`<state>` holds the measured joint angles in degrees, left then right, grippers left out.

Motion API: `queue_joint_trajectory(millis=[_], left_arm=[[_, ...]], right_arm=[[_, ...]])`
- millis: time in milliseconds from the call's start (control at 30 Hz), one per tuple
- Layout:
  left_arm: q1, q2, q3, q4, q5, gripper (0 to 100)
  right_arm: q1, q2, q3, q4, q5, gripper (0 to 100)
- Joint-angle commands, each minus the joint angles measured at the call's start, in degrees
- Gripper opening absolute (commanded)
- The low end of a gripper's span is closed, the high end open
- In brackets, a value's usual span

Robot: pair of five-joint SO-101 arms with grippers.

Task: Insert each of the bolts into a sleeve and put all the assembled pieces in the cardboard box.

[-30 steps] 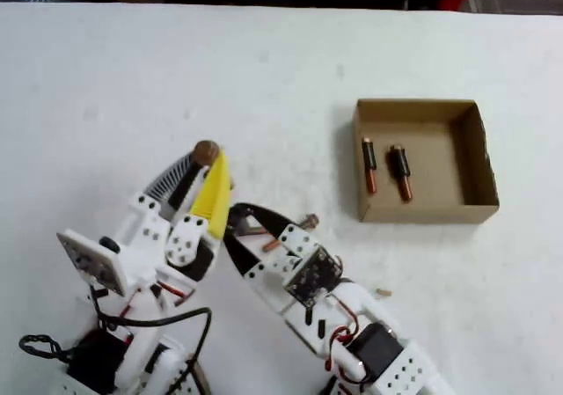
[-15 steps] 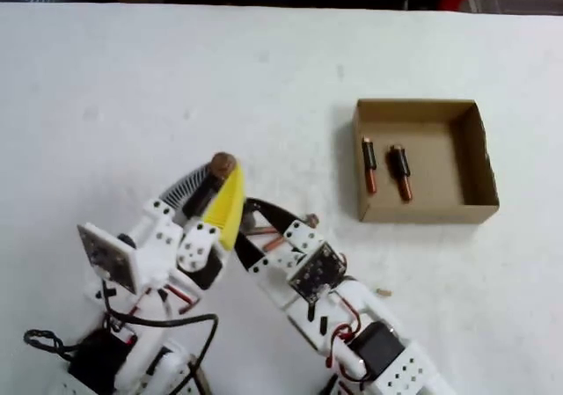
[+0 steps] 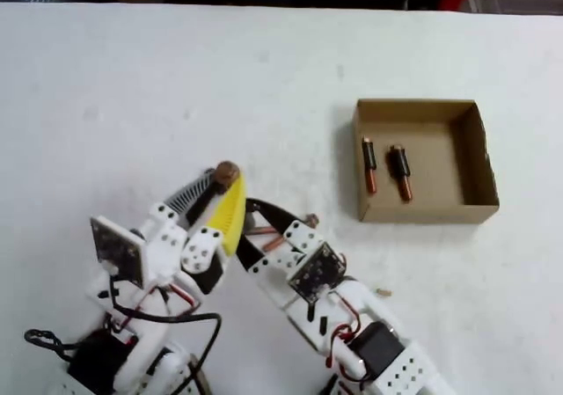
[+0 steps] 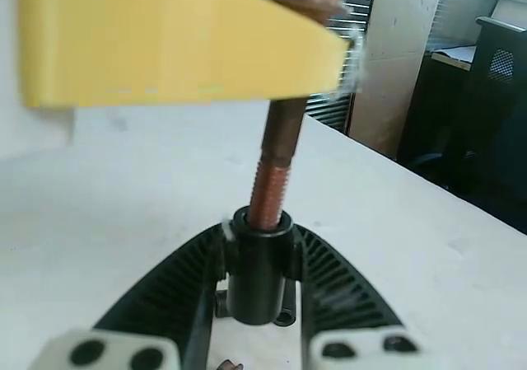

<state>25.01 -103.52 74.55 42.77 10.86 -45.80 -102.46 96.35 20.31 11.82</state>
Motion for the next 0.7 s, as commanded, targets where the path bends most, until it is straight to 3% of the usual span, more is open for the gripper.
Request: queue_joint_trajectory(millis=[0,667], left_arm=[[0.92,-0.66,-3.87,3.25,0.09,2],[2.68,-0.66,1.76,9.23,-0.88,2]], right_arm=[[0.75,-0.75,0.53,0.40,-0.09,1.7],[0.84,-0.75,0.53,0.40,-0.09,1.7]])
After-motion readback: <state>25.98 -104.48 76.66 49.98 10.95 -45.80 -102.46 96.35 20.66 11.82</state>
